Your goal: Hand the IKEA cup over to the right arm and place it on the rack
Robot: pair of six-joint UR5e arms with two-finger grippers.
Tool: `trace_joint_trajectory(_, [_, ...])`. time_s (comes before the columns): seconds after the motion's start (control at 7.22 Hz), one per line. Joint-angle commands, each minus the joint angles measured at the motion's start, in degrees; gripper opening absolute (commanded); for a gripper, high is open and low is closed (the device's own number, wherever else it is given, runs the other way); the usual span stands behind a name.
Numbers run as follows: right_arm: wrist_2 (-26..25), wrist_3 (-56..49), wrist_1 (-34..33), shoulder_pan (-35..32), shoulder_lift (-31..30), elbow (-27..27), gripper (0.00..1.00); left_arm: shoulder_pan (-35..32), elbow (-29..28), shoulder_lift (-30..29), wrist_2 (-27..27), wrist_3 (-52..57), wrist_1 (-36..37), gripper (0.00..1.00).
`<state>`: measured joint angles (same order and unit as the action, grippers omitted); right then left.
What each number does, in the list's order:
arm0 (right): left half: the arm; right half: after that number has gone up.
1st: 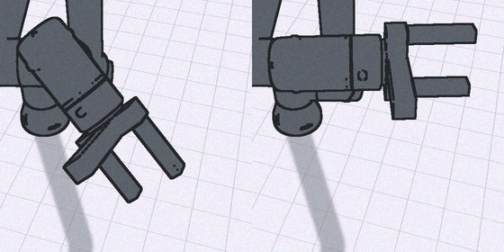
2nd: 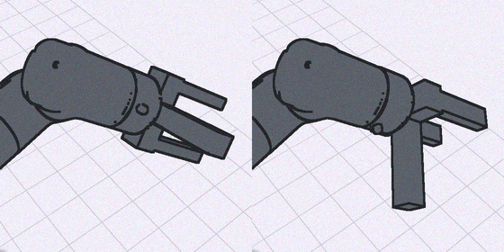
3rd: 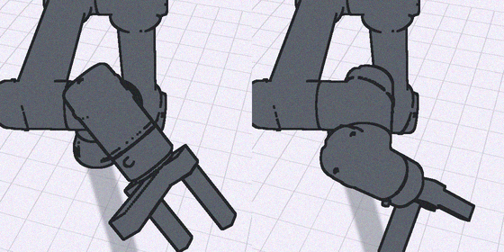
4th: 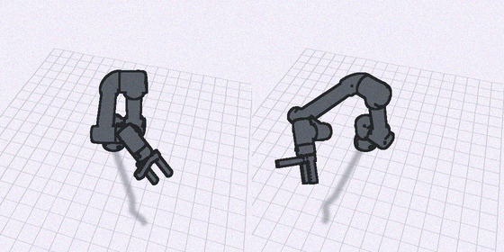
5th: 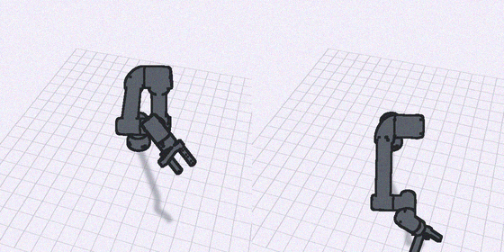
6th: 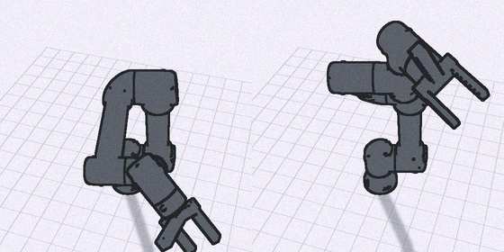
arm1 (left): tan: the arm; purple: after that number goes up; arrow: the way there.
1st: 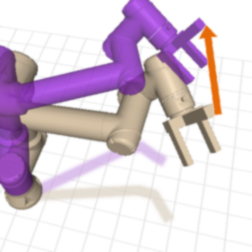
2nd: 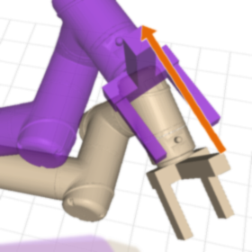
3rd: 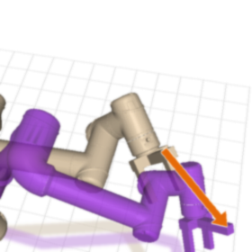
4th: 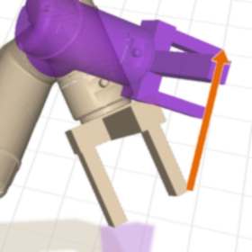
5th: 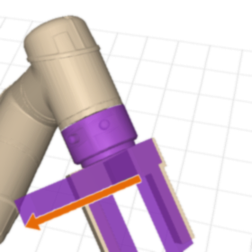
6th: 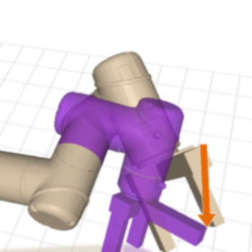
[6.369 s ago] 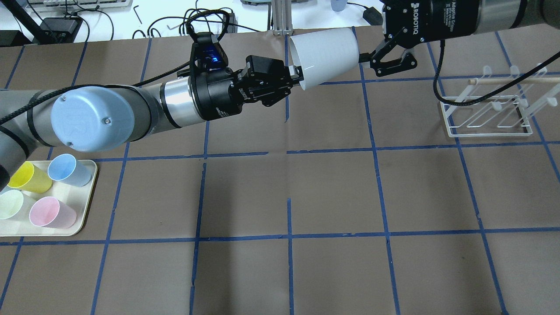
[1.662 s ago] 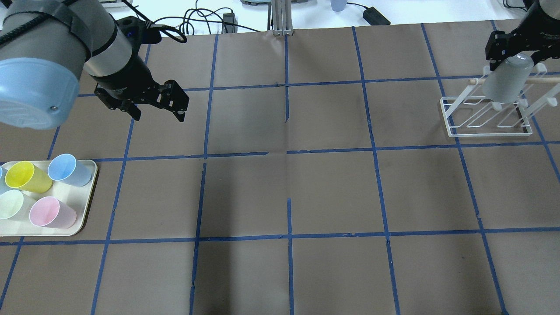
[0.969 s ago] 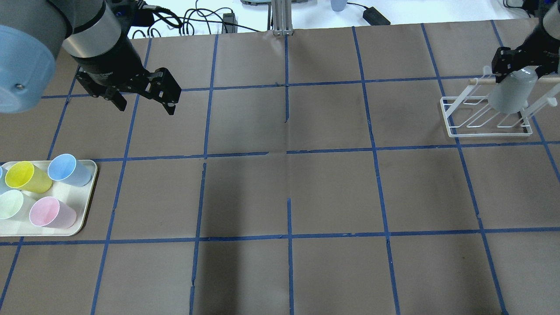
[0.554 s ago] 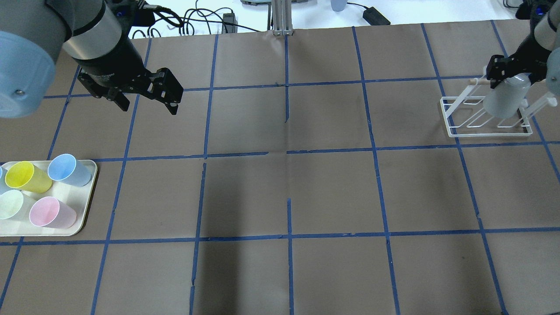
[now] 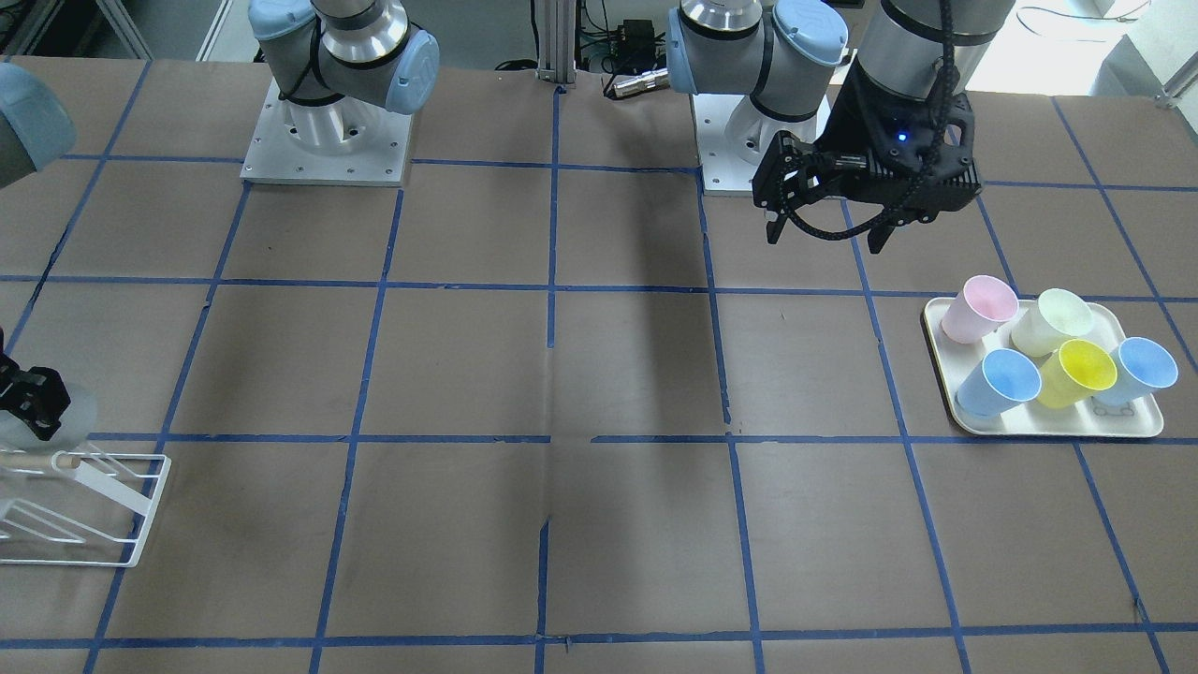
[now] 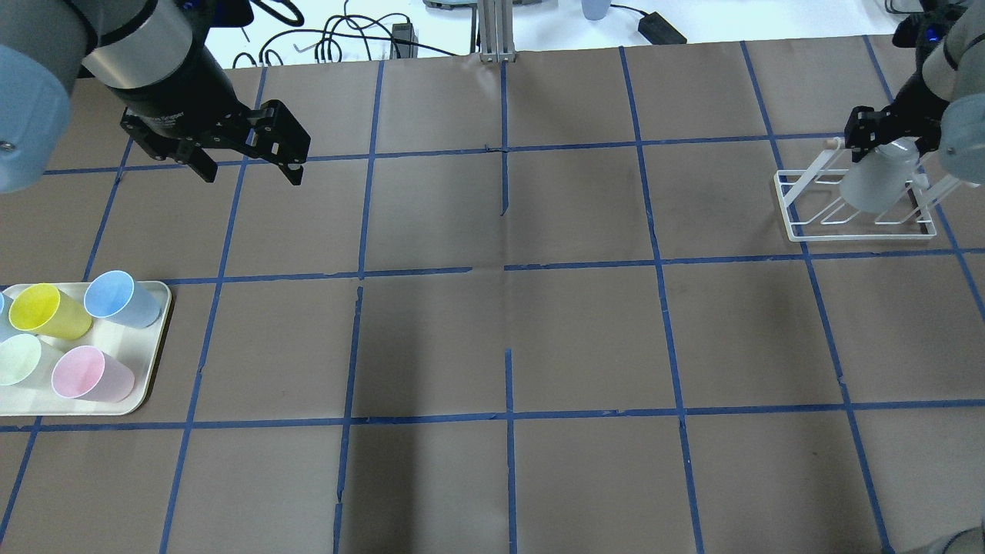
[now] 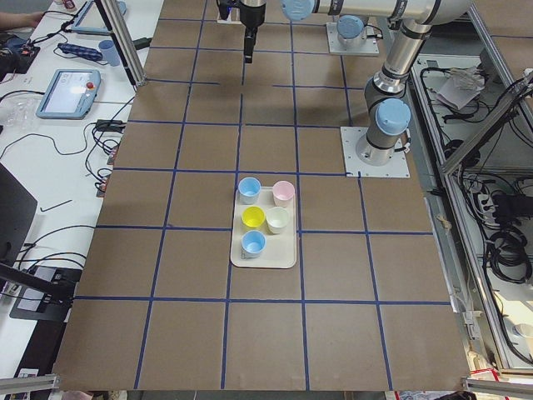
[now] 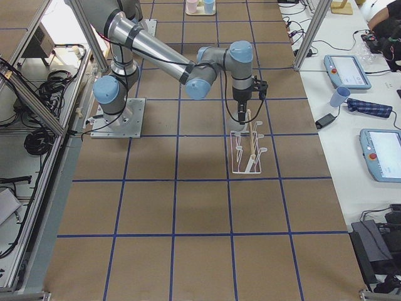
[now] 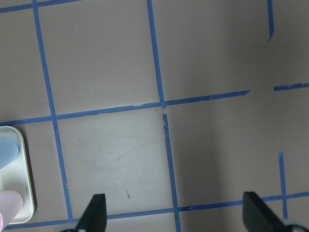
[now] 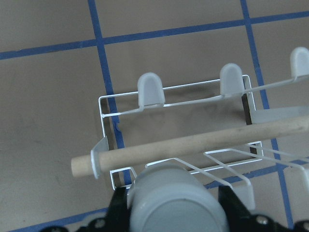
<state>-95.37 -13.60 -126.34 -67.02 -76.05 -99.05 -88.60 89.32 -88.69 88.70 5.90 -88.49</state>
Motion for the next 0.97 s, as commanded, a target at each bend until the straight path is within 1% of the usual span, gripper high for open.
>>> trace_joint_trajectory(0.0, [0.01,0.16,-0.49,-0.04,0.2,0.52,1.0,2.72,-0.29,0.36,-1.16,-0.01,-3.42,1.0])
trace_joint_trajectory(0.14, [0.01,0.16,-0.31,-0.13,-0.15,0.79,1.0,2.82,-1.77,0.19,-0.55,-0.01,-6.05,1.0])
trace_joint_trajectory(0.28, [-0.08,0.24,0.21,-0.22,-0.59,1.23,1.0,2.73,-2.74,-0.51,-0.29,0.17,-7.12,1.0])
trace_joint_trajectory(0.42, [-0.17,-0.1,2.22,-0.31,-1.29,2.8,1.0,2.47,-2.49,-0.34,-0.37,0.34,-7.05,1.0])
trace_joint_trajectory(0.69, [-0.08,-0.02,13.09,-0.48,-4.7,7.36,1.0,2.47,-1.96,0.09,-0.46,0.7,-6.96,1.0])
trace_joint_trajectory(0.83, [1.66,0.15,20.62,-0.57,-7.24,9.91,1.0,2.47,-1.87,0.1,-0.46,0.78,-6.87,1.0])
